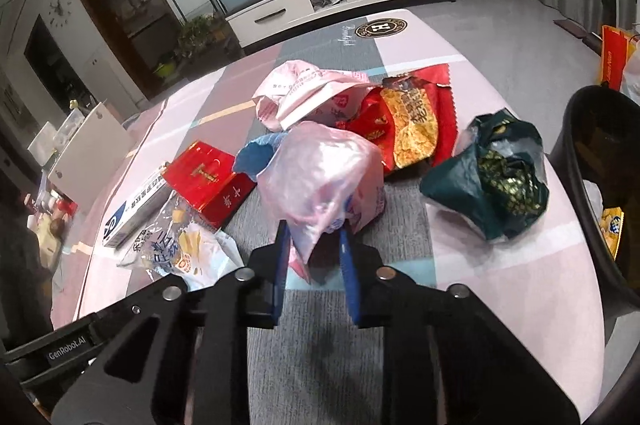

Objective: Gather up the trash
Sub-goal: 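Grasp the pink plastic bag with the right gripper while the left gripper grasps the clear wrapper, then carry the pink bag and clear wrapper over the black bin and release both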

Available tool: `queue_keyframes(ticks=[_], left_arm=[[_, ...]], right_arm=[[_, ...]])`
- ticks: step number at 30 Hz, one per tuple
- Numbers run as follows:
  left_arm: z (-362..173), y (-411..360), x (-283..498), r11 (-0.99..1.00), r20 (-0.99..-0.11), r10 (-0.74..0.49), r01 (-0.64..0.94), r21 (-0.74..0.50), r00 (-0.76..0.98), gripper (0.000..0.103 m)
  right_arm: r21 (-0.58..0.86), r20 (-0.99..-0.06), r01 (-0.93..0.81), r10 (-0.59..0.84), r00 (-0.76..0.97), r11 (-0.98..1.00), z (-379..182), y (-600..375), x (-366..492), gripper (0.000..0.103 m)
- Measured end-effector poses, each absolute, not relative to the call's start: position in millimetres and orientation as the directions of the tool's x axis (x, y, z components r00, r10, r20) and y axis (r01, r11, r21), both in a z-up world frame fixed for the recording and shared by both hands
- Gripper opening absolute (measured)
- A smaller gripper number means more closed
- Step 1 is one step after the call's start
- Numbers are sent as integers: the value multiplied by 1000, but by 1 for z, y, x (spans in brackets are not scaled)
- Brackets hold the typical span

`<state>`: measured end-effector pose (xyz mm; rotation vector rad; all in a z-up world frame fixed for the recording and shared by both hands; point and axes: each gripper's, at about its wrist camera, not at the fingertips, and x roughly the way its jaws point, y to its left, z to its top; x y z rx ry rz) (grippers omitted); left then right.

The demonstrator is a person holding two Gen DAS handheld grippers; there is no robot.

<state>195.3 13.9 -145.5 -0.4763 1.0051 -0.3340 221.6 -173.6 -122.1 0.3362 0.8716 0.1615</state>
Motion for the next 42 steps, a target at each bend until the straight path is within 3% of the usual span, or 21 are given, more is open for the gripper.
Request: queue_keyframes(ticks=[21, 33, 42], left_arm=[[-91, 34, 109, 875, -668, -463, 177, -451, 583, 25], [-65, 17, 100, 883, -654, -453, 200, -425, 606, 25], [-38, -42, 106, 859, -617, -508, 305, -411, 601, 25]], right_arm=[[368, -607, -186, 386, 695, 911, -66, -176, 146, 19], [410, -533, -176, 392, 750, 895, -47, -206, 128, 19], [423, -492, -61, 286, 822, 904, -38, -265, 105, 19]])
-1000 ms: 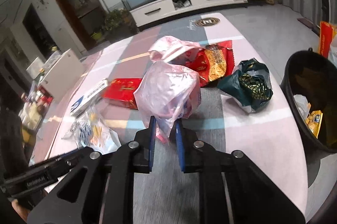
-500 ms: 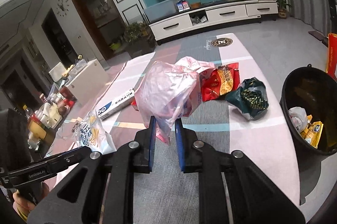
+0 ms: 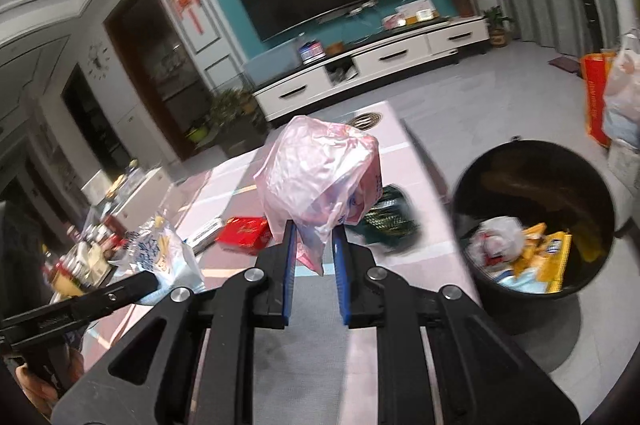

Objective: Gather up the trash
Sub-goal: 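Carry the pink bag and clear wrapper over the black bin and release both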

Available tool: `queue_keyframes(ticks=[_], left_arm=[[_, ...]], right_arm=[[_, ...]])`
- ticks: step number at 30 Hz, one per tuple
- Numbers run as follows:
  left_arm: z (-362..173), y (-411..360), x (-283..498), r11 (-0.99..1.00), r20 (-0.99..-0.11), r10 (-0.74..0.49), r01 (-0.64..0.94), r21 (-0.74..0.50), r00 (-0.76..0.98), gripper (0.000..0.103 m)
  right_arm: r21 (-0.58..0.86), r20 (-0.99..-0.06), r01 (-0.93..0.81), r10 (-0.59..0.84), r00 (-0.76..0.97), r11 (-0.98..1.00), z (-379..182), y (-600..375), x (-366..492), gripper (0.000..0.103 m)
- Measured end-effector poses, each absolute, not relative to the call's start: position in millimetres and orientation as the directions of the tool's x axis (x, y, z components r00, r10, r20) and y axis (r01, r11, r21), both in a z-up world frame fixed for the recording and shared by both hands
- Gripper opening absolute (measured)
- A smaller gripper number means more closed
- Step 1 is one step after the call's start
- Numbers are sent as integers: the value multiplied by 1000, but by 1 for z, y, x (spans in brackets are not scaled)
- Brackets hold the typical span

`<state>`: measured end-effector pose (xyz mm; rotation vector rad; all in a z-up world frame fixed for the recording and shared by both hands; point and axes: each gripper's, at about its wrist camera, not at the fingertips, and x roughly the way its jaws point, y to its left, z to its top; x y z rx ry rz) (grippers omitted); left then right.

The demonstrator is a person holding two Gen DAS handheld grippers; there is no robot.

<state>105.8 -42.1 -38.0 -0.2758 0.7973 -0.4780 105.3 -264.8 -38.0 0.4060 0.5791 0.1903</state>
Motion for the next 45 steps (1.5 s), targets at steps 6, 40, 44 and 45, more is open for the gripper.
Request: queue_keyframes(ticks=[6, 40, 44, 45], left_arm=[[-33, -92, 112, 839, -624, -543, 386, -384, 562, 25], [-103, -298, 193, 783, -767, -512, 578, -230, 388, 34], [-107, -301, 198, 781, -762, -521, 575, -245, 383, 58], [-107, -299, 197, 777, -758, -530, 576, -255, 380, 58]], right_arm=[[412, -480, 22, 196, 855, 911, -37, -301, 87, 19], [427, -651, 396, -28, 759, 813, -105, -423, 104, 28], [432, -665, 424, -36, 746, 796, -110, -428, 107, 41], [441, -666, 428, -33, 745, 789, -111, -429, 106, 41]])
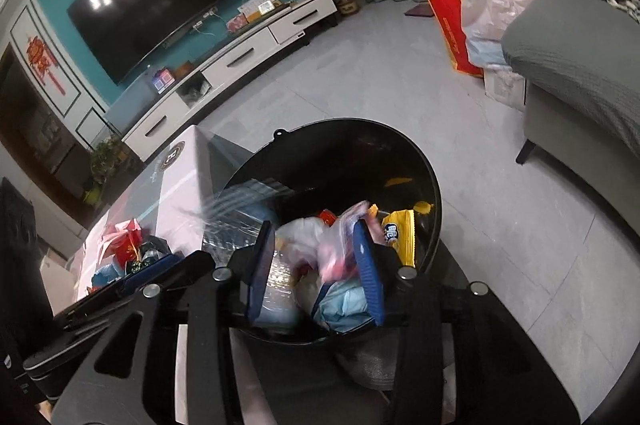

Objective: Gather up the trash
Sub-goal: 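Carry the pink bag and clear wrapper over the black bin and release both, then grasp the dark green snack bag with the right gripper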

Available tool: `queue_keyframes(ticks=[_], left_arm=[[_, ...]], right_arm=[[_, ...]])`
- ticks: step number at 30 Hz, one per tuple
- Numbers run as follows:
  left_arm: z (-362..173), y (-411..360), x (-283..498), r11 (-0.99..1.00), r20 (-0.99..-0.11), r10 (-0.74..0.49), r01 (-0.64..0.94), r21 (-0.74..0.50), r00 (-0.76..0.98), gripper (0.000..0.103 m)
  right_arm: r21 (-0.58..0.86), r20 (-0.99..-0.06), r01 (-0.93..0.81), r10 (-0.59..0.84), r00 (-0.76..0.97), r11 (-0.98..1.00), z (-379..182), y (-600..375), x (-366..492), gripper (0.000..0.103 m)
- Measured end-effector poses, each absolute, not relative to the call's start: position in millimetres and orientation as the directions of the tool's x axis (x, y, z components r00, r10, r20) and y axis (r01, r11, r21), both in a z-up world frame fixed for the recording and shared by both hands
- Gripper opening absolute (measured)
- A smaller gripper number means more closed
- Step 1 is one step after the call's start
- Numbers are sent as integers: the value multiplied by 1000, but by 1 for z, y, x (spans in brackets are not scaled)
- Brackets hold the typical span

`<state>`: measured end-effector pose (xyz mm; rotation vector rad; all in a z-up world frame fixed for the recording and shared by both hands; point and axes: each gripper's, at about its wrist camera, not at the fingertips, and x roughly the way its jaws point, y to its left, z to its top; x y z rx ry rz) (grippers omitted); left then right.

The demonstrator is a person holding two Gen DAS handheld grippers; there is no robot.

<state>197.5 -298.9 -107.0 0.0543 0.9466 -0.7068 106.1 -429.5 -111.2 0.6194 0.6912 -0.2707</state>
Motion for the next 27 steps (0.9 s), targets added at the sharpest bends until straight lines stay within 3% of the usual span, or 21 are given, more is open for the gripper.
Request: queue_keyframes(ticks=[6, 13, 27], left_arm=[[-99, -278, 186, 768, -737, -550, 585, -262, 392, 78], [-86, -226, 156, 771, -701, -565, 581, -261, 435, 89], [-80, -78, 132, 859, -685, -478, 455, -234, 551, 91]], right_arm=[[452, -668, 443, -35, 743, 774, -111, -435, 103, 43], [456, -634, 365, 8, 773, 812, -98, -412, 106, 47], [357, -642, 120, 150, 752, 926, -83, -307, 135, 61]])
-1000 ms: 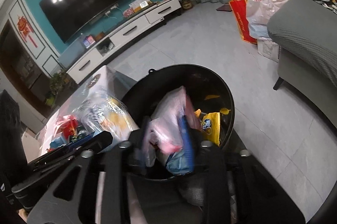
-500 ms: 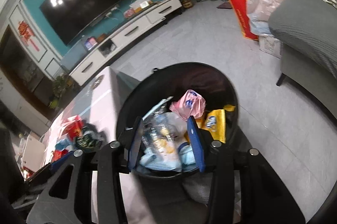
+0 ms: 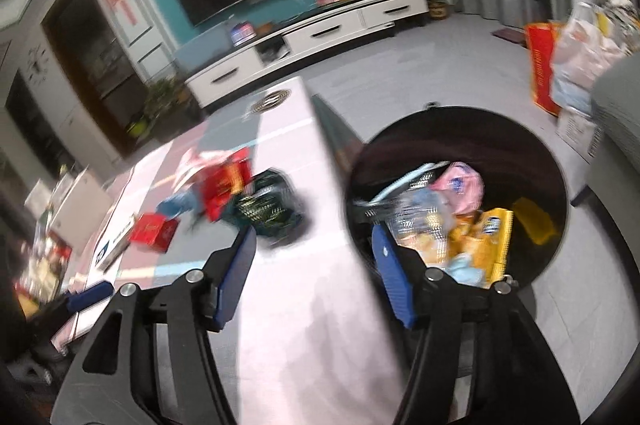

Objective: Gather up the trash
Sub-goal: 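Grasp the dark green snack bag with the right gripper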

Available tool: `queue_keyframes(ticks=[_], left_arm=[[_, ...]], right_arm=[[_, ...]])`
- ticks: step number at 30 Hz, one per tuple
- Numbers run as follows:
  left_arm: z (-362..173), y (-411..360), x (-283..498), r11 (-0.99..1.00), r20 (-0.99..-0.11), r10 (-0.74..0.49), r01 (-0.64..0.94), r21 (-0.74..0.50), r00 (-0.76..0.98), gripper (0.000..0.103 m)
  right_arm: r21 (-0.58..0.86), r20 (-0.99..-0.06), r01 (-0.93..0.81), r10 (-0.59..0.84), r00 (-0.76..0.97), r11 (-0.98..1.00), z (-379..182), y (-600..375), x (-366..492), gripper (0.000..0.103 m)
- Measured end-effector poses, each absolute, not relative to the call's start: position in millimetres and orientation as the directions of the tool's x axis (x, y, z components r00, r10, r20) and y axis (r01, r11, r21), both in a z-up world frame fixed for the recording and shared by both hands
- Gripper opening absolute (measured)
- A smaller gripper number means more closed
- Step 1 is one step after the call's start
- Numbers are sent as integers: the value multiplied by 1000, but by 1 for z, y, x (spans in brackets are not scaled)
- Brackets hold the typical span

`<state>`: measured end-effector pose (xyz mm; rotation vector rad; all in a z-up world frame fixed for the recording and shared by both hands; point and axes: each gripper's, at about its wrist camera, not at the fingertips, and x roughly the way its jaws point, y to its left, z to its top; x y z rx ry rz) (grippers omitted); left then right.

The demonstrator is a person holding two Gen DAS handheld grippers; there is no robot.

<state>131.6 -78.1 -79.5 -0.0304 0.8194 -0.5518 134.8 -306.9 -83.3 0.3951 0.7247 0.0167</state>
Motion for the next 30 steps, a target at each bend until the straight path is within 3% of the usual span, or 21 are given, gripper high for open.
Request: queue_keyframes(ticks=[5, 8, 13, 23, 26, 29, 30], left_arm=[[-83, -15, 142, 912, -697, -391, 355, -206, 601, 91], [-90, 22, 152, 928, -701, -371, 278, -250, 609, 92], [-97, 53, 165, 904, -682, -420, 207, -375, 599, 92], [-107, 61, 166, 873, -671, -468, 180, -454, 575, 93], [-109, 62, 165, 874, -675, -468, 187, -448, 571, 93], [-111, 65, 165, 875, -678, -467, 184, -449, 568, 93], [-111, 66, 165, 875, -679, -467, 181, -449, 566, 93]], right_arm=[[316, -662, 59, 176, 728, 947, -85, -271, 149, 65], [287, -676, 54, 163, 719, 956, -89, -256, 156, 66], [249, -694, 71, 126, 709, 966, -97, -241, 170, 66], [172, -698, 93, 55, 714, 981, -111, -219, 203, 66], [153, -710, 105, 35, 704, 983, -117, -215, 214, 58], [96, -730, 129, -19, 683, 987, -125, -210, 223, 35], [97, -735, 134, -19, 677, 986, -127, -210, 225, 31]])
